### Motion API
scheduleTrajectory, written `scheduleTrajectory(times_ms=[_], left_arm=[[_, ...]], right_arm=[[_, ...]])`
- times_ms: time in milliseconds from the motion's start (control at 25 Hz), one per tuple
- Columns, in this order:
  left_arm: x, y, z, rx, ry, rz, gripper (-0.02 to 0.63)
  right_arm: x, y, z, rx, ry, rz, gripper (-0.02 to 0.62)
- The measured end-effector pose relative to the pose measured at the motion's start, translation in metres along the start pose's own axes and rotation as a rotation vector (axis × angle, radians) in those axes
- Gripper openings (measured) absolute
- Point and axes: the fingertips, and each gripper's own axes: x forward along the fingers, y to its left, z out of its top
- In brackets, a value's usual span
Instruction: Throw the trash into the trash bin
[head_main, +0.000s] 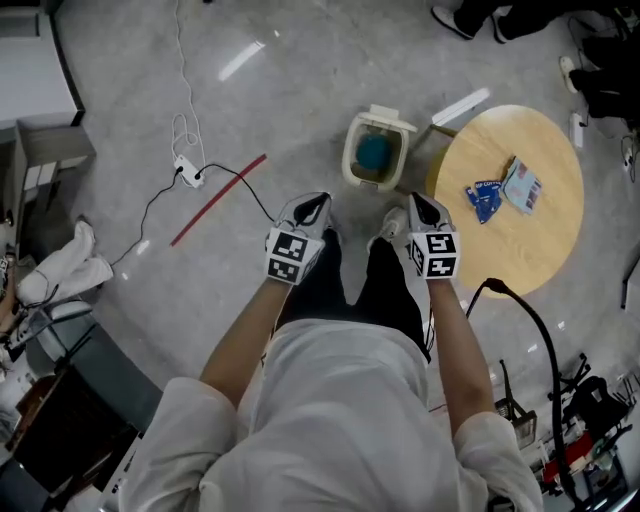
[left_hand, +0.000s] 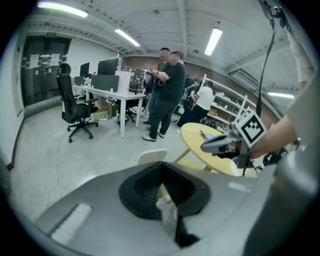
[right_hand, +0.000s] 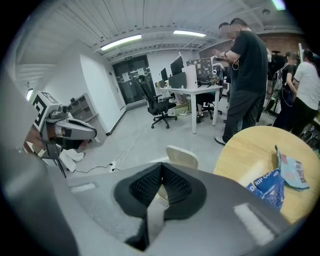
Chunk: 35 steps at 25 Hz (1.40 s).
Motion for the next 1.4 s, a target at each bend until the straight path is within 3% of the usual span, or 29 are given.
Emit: scheduleTrajectory(times_ms=[560, 1120, 1400], left_arm=[[-0.034, -0.034, 0.058, 0.050, -0.034, -0.041, 0.005], [-0.047, -0.066, 0.076, 0.112, -0.037, -0.091, 0.003], [-0.048, -0.062, 0.087, 0.075, -0.072, -0.082, 0.005]], right_arm=[[-0.072, 0.006, 0.037, 0.034, -0.083, 0.027, 0.003], [-0.108, 0.019, 0.056, 0.040, -0.129, 0.031, 0.003], [-0.112, 0.026, 0.058, 0.026, -0.124, 0.039, 0.003]])
